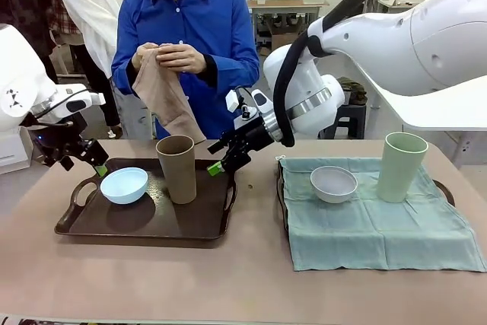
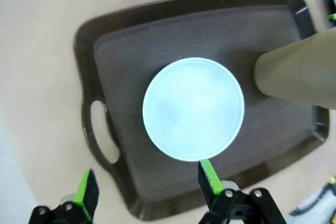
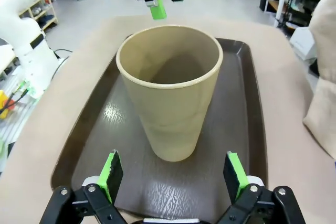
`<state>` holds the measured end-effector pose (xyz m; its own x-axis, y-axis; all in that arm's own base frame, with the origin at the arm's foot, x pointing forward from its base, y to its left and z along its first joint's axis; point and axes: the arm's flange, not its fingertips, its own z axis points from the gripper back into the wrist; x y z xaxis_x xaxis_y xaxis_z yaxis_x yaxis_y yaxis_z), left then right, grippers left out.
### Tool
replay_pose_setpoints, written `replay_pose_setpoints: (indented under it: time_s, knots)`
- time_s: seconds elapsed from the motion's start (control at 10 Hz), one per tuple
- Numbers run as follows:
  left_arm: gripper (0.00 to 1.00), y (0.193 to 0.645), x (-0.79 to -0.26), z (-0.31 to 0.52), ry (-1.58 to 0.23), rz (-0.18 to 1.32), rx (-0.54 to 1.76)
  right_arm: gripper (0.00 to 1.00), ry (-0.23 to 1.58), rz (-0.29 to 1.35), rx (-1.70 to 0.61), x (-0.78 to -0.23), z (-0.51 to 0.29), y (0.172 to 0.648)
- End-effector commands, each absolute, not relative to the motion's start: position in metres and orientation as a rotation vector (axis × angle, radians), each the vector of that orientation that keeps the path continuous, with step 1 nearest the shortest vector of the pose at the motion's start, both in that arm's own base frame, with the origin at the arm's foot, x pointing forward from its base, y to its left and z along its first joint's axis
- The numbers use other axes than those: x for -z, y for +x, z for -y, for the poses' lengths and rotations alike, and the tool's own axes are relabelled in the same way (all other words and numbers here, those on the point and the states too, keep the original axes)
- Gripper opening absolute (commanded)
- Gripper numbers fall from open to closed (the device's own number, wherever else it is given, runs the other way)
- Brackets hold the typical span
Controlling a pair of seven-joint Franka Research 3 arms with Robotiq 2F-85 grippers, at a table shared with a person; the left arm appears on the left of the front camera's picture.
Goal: Set up a tray with a mat and arrange the tableware.
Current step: Pick up the Picnic Bowl and Reusable plastic cup from the Handle tray in front of the human's position and hold them in the air.
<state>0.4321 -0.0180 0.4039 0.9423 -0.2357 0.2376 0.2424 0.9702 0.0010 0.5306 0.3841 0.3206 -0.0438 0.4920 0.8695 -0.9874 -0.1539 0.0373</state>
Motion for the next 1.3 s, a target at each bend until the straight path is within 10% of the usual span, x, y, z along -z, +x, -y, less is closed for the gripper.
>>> replay_pose_setpoints:
  time_s: [0.0, 1.2]
  knots:
    - [1.0, 0.438, -0.391, 0.018, -0.053, 0.246, 0.235, 1.0, 0.912, 0.755, -1.52, -0.309, -0.4, 0.534]
    - [1.0, 0.477, -0.379, 0.037, -0.06, 0.147, 0.238, 1.0, 0.955, 0.688, -1.552, -0.299, -0.457, 0.54]
